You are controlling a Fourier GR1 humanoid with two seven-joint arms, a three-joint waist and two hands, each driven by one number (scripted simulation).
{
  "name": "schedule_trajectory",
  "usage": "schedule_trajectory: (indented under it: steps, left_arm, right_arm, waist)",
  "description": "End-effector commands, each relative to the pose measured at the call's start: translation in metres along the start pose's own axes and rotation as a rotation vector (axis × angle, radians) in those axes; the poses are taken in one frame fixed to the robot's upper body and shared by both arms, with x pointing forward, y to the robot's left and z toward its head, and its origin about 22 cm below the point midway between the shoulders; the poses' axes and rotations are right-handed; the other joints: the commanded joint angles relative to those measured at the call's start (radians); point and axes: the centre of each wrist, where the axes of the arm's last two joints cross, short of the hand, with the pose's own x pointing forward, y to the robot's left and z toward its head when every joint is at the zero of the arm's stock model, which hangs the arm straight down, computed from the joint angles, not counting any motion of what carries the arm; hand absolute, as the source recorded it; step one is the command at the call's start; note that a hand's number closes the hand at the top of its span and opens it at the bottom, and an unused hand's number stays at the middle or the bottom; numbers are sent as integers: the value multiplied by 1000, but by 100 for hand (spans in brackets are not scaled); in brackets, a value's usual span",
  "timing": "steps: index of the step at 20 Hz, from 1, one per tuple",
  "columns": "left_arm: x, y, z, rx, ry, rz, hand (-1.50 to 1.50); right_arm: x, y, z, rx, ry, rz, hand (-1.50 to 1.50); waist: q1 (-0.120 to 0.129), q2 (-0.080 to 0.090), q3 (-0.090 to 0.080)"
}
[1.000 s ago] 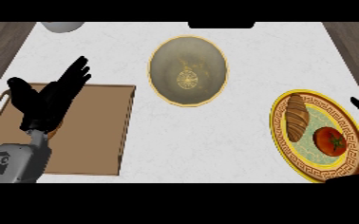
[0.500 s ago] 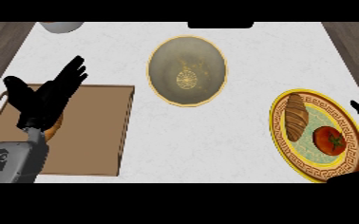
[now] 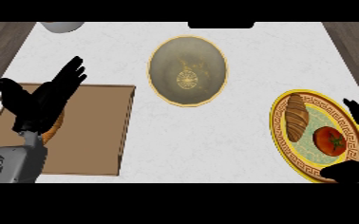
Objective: Pick the tomato from the plate and place it in the bowl
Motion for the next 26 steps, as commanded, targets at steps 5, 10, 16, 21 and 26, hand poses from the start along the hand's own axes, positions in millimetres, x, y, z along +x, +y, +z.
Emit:
schedule_trajectory:
  steps: [5, 10, 16, 21, 26]
  left_arm:
    - [-13, -3, -7, 7, -7, 10, 0]
    - [3, -13, -9, -18, 8, -4, 0]
    - [1, 10, -1, 16, -6, -1, 0]
    - [-1, 13, -1, -6, -1, -12, 0]
    - [-5, -13, -8, -2, -12, 5, 0]
  right_arm:
    - [8, 18, -30, 55, 25, 8, -150]
    - [-15, 14, -42, 71, 49, 11, -150]
    - [-3, 44, -57, 73, 62, 17, -150]
    - [-22, 52, -70, 86, 79, 2, -150]
    - [-37, 56, -84, 87, 84, 8, -150]
  waist:
    - [3, 1, 0]
    - [1, 0, 0]
    - [3, 1, 0]
    - [3, 1, 0]
    - [1, 1, 0]
